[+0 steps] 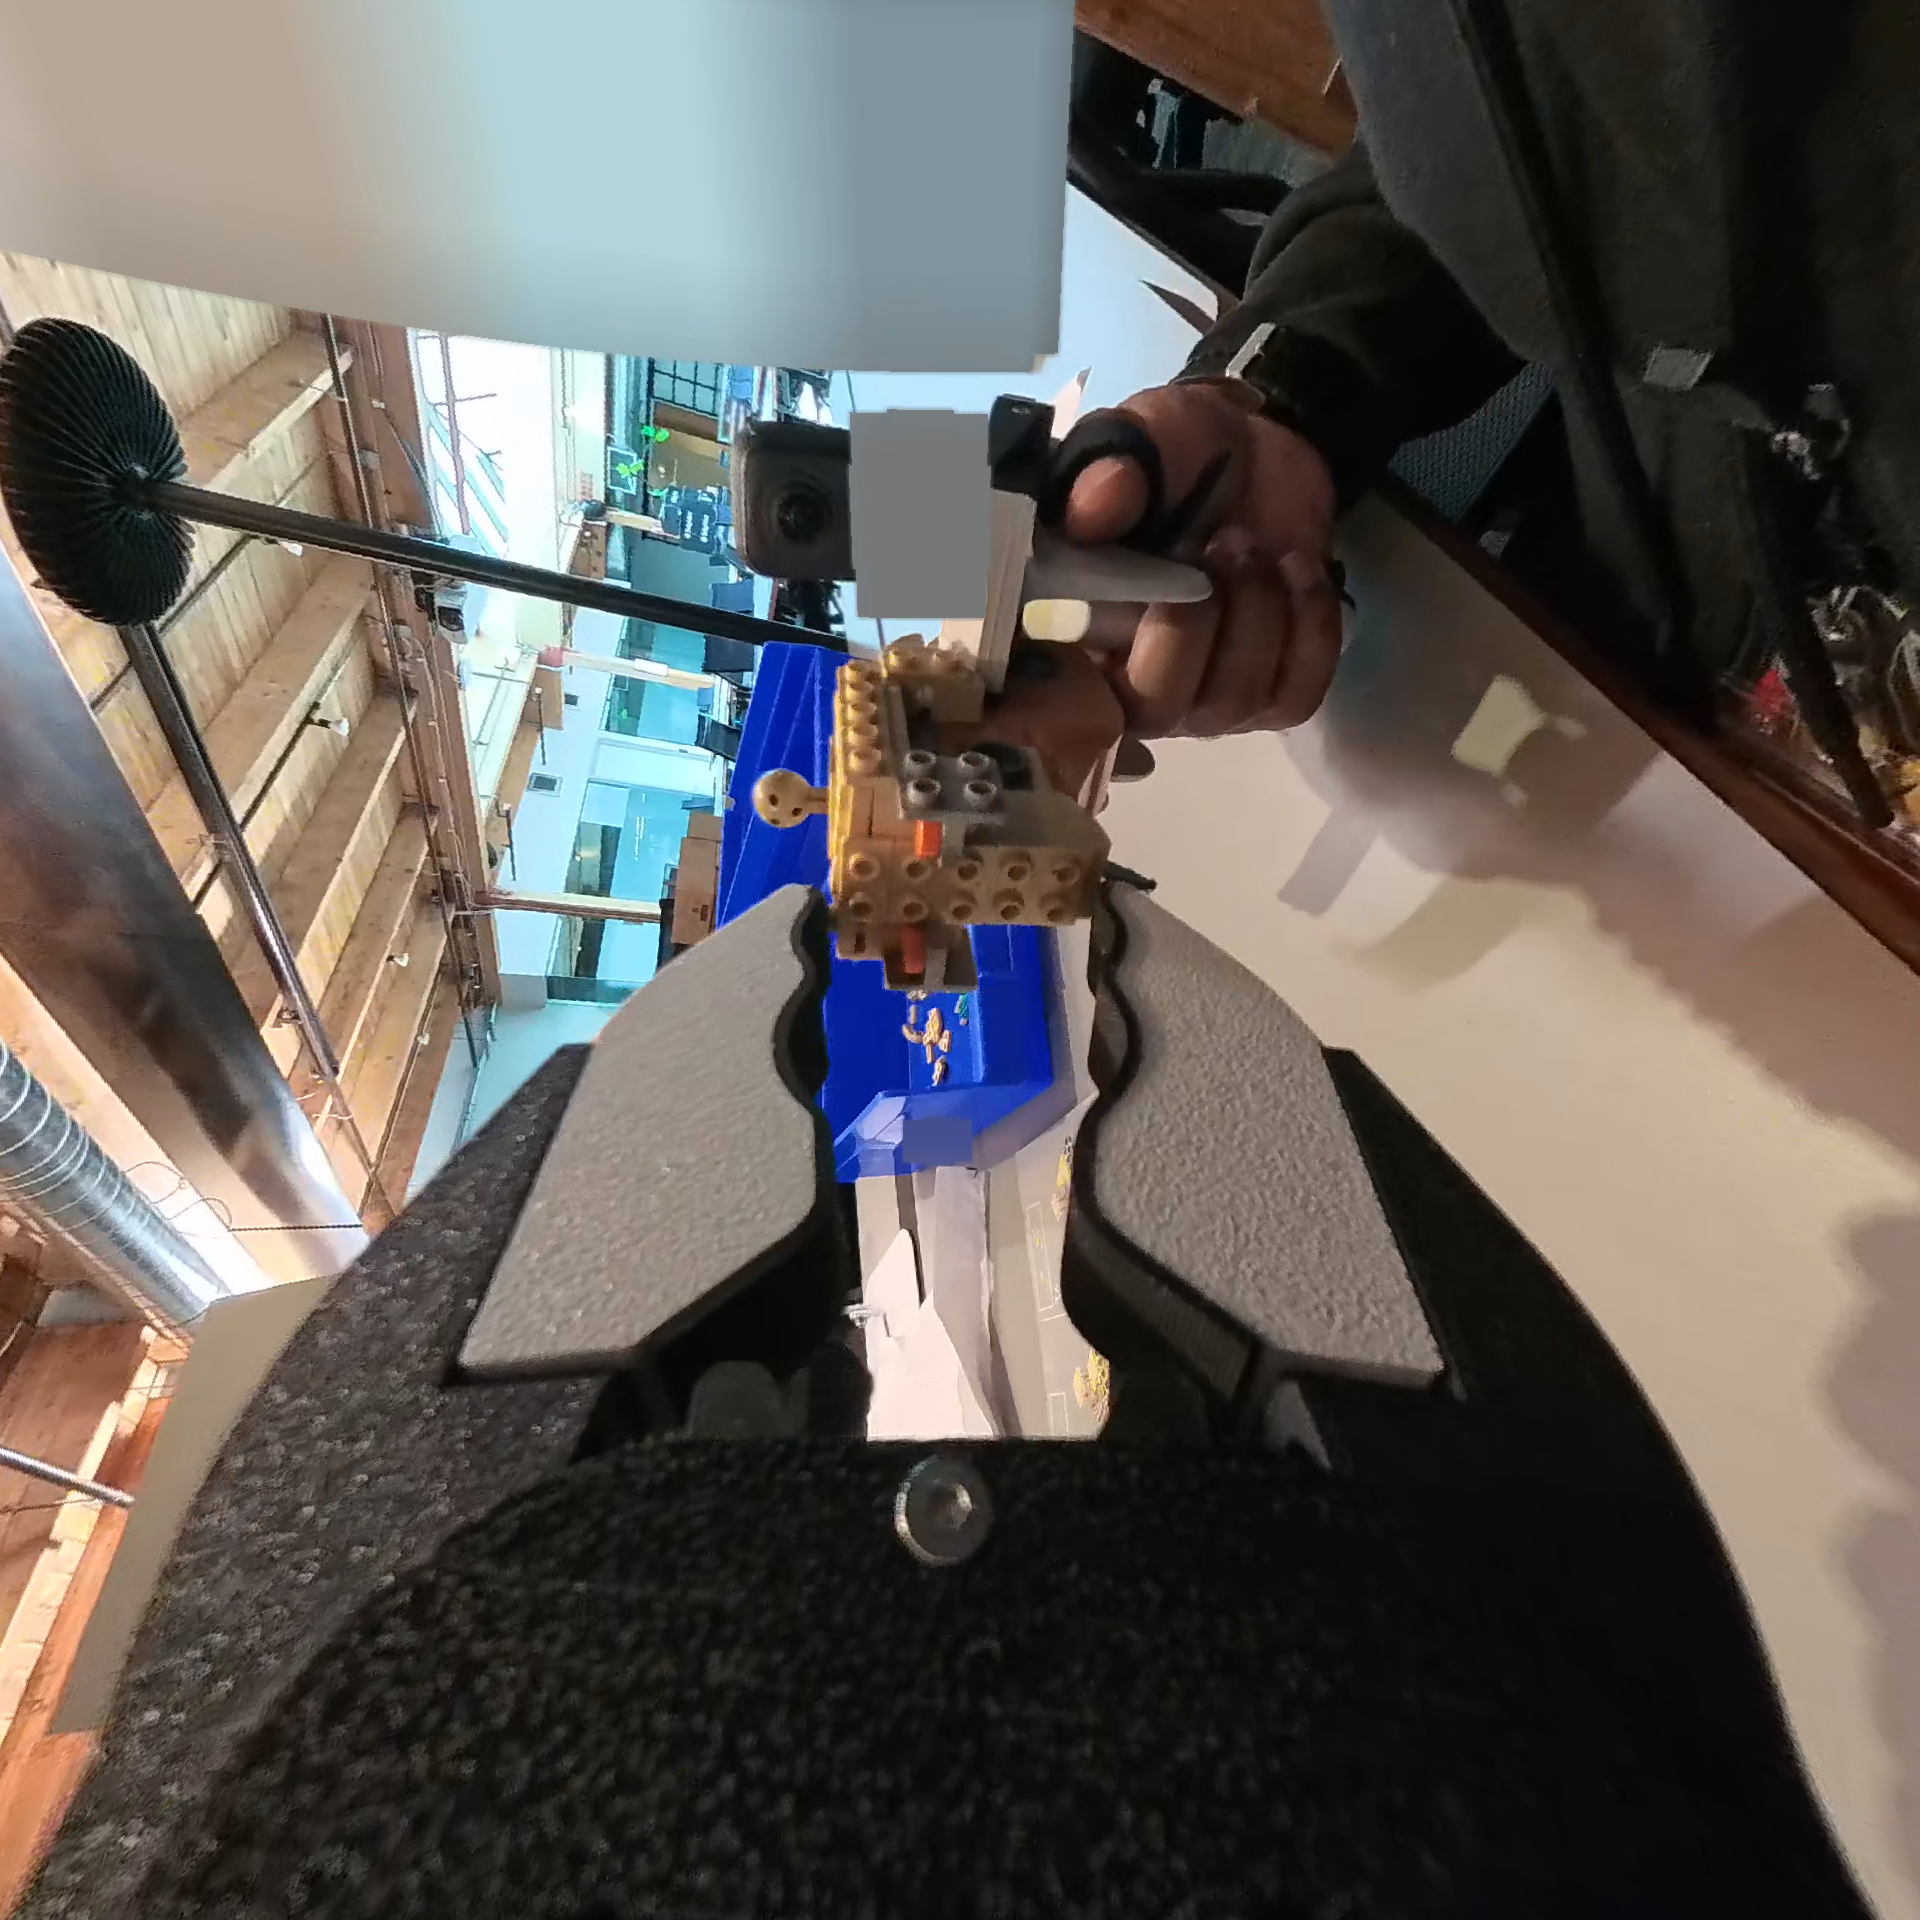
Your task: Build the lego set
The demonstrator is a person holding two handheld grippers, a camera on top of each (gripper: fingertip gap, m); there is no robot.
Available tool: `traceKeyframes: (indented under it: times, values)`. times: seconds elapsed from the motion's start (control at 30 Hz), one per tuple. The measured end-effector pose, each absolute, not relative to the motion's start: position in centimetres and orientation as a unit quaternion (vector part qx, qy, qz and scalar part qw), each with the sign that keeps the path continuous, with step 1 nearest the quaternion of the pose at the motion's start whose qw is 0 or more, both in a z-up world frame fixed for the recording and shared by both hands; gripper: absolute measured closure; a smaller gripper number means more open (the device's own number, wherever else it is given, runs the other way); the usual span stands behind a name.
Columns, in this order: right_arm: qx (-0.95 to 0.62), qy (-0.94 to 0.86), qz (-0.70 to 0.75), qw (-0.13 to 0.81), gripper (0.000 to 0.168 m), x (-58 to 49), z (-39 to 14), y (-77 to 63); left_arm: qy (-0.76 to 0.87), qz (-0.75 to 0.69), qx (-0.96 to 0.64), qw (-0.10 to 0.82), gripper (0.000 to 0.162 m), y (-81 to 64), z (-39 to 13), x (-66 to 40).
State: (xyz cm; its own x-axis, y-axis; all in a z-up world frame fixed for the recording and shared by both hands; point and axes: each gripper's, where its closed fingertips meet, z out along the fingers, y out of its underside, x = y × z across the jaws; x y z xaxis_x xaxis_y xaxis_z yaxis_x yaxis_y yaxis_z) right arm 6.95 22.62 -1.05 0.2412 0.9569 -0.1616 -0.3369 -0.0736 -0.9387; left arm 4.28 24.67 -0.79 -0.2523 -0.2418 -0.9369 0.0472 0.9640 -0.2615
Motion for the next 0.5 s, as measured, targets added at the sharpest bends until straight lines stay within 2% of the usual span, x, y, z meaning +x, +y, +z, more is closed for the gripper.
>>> traceKeyframes:
  times: [0.5]
  values:
    - [-0.501,-0.307,0.528,0.613,0.151,7.06,-0.97,22.70,0.790,-0.095,-0.060,0.603,0.117,24.84,-0.77,4.39]
